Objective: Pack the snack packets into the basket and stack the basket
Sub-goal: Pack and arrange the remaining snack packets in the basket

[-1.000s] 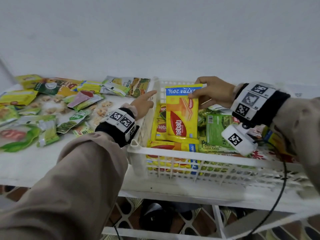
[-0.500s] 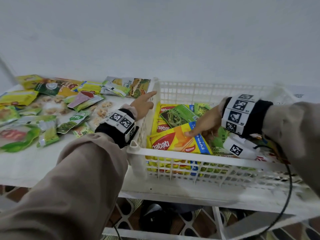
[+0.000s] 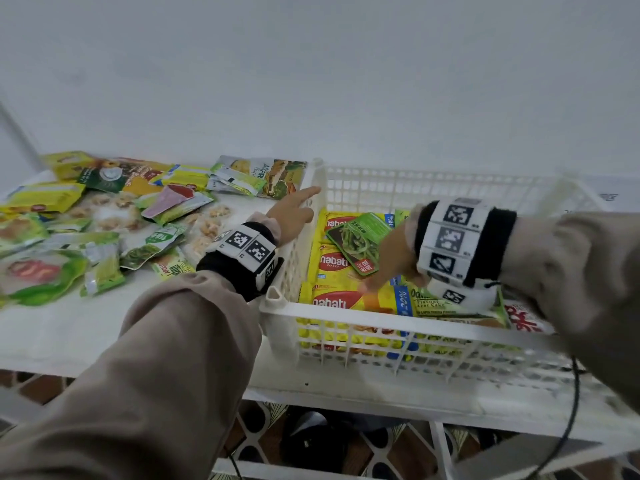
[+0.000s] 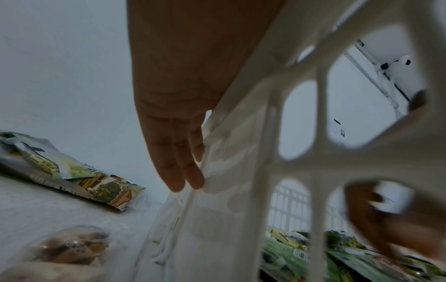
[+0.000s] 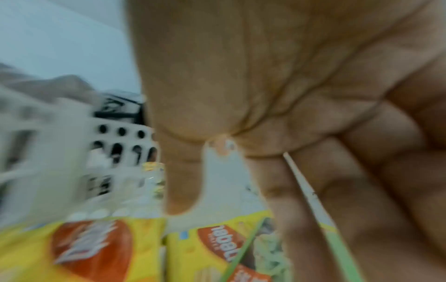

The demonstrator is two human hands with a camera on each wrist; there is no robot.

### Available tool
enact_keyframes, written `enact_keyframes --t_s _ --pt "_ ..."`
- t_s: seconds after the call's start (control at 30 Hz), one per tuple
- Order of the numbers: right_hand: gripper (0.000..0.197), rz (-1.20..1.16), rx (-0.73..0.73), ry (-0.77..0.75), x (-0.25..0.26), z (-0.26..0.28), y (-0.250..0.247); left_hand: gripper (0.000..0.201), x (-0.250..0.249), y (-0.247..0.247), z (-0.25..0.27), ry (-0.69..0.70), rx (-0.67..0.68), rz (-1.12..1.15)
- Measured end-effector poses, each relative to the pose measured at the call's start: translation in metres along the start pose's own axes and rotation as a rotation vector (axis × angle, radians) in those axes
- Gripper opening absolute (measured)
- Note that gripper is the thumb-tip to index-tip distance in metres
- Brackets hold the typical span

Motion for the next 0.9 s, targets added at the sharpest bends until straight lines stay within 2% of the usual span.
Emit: enact_keyframes --t_s 0.03,0.1,0.13,0.33,0.47,0.53,0.63,0.7,0.77,0.9 --pt "0.052 0.016 -0.075 -0.014 0.002 0.001 -0.018 0.058 0.000 0.001 0.000 -0.002 0.005 0.001" --pt "0.054 0.020 -0.343 -0.028 -0.004 -0.008 -0.063 0.058 -0.001 0.001 0.001 -0.004 0.006 0.017" --pt "0.054 -0.011 -0.421 -0.010 -0.008 -0.012 -0.077 0.058 -0.001 0.000 0.001 -0.003 0.003 0.027" --pt "0.060 -0.194 -0.299 0.035 -0.026 -0.078 -0.064 0.057 -0.002 -0.002 0.002 0.010 -0.006 0.022" --pt "0.051 -0.314 -0.256 0.018 -0.025 -0.086 -0.059 0.056 -0.004 -0.001 0.002 0.027 0.005 0.036" --pt "0.043 -0.364 -0.281 -0.008 -0.027 -0.086 -0.063 0.056 -0.003 0.000 0.002 0.027 0.009 0.035" --pt "0.024 -0.464 -0.416 -0.061 -0.040 -0.066 -0.087 0.057 -0.002 0.002 0.002 0.023 0.018 0.039" --pt "0.041 -0.485 -0.493 -0.071 -0.056 -0.044 -0.105 0.057 -0.001 0.001 0.001 0.015 0.019 0.050" --pt "0.046 -0.470 -0.552 -0.035 -0.080 -0.026 -0.117 0.057 0.000 0.000 0.001 0.010 0.014 0.062" --pt "0.052 -0.400 -0.495 0.136 -0.130 -0.016 -0.094 0.057 -0.002 0.000 0.001 0.020 0.007 0.054"
Point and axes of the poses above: each hand's wrist, its own z-axis away from the middle knuckle, its own y-axis out of the palm, x = y × z, the point moved 10 cm from there along -z, towards the middle knuckle, and after that the axes turned 2 degrees about y, right-handed, at the moved point
